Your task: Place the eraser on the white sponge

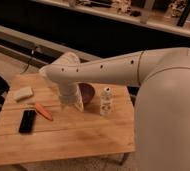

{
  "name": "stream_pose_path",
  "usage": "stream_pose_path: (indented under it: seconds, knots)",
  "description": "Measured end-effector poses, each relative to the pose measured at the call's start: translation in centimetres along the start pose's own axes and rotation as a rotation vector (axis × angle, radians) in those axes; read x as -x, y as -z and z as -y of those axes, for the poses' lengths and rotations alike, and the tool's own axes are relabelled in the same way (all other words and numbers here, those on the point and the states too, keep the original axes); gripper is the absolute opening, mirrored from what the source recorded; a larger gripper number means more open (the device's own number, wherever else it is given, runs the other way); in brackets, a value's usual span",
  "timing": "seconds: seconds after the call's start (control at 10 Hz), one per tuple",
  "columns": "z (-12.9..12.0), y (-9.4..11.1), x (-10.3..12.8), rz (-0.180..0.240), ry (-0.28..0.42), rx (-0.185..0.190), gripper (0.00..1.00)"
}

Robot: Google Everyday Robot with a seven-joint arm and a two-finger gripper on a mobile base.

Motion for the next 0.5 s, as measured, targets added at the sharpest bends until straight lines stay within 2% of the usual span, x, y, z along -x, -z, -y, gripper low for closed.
stream_pose_path:
  seconds: [0.4,0.5]
  knots:
    - [-0.03,0.04,-0.06,0.004,0.011,-0.004,0.65]
    - [-0.88,0.08,-0.37,0.01,0.053,-0.015,0.65]
